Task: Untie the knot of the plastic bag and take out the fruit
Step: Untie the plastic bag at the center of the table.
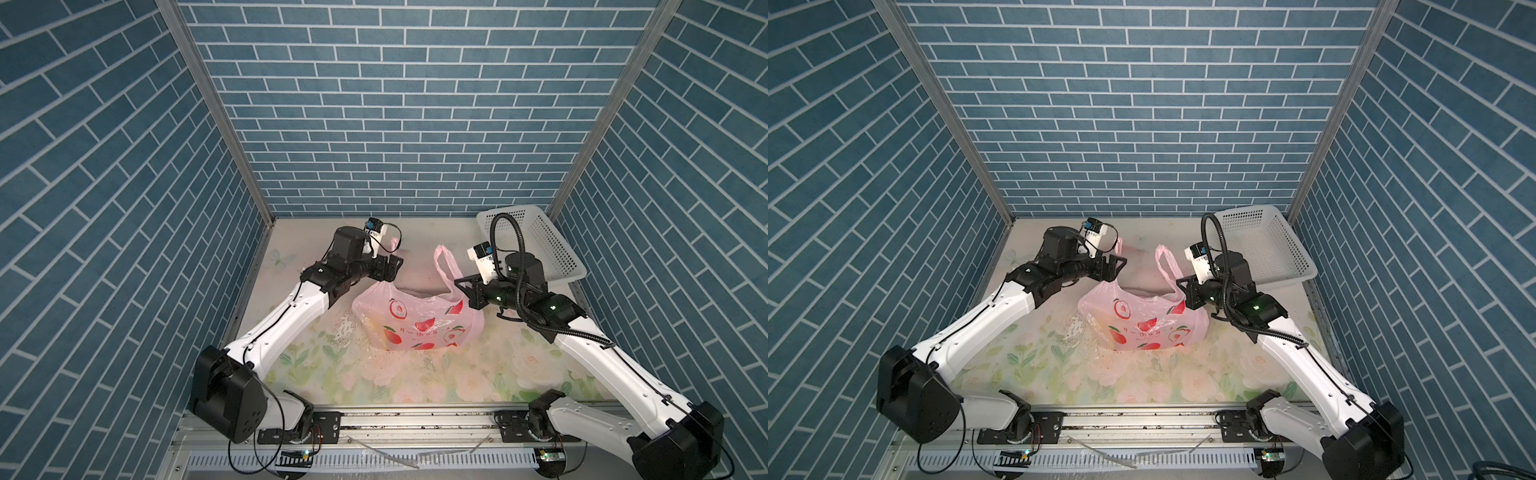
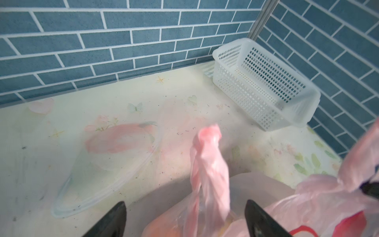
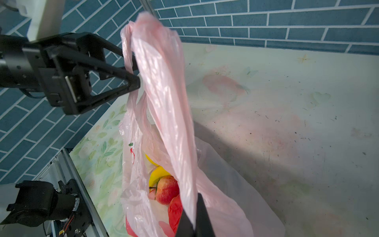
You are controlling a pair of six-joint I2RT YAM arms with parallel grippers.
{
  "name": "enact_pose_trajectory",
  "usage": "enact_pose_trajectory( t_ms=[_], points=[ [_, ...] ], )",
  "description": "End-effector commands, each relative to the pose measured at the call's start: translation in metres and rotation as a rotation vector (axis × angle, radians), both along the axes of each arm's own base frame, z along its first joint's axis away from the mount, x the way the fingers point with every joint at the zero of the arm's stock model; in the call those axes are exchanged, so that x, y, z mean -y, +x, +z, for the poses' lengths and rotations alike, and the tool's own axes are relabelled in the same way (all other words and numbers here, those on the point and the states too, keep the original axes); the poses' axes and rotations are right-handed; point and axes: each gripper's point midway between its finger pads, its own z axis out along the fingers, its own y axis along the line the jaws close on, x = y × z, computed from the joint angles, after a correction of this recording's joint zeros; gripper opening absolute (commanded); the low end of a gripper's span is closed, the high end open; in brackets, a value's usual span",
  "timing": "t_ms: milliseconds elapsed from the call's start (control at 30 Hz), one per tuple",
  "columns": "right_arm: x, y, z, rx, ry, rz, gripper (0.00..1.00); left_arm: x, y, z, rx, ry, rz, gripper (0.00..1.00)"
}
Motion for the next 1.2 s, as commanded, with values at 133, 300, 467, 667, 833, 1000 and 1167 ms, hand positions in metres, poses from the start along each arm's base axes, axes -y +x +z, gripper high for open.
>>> enact_pose_trajectory(
  t_ms=[133, 300, 467, 667, 833, 1000, 1167],
  points=[
    [0.012, 0.012, -0.017, 0.018, -0.071, -0.082, 0.0, 0.016, 0.034, 0.019, 0.047, 0.005, 0.011, 0.24],
    [0.021, 0.04, -0.006, 0.084, -0.093, -0.146, 0.0, 0.029, 0.062, 0.048, 0.107, -0.004, 0.01, 0.01],
    [0.027, 0.062, 0.01, 0.151, -0.094, -0.188, 0.0, 0.034, 0.079, 0.081, 0.188, -0.018, 0.015, 0.0],
    [0.031, 0.069, 0.031, 0.22, -0.064, -0.194, 0.0, 0.031, 0.076, 0.107, 0.253, -0.04, 0.008, 0.0],
    [0.027, 0.053, 0.04, 0.239, -0.014, -0.142, 0.0, 0.02, 0.045, 0.101, 0.235, -0.07, -0.002, 0.0],
    [0.025, 0.027, 0.03, 0.166, 0.052, -0.096, 0.0, -0.004, -0.005, 0.082, 0.188, -0.133, 0.025, 0.0],
    [0.034, -0.002, -0.004, 0.042, 0.083, -0.118, 0.0, -0.028, -0.052, 0.067, 0.157, -0.183, 0.064, 0.0]
  ],
)
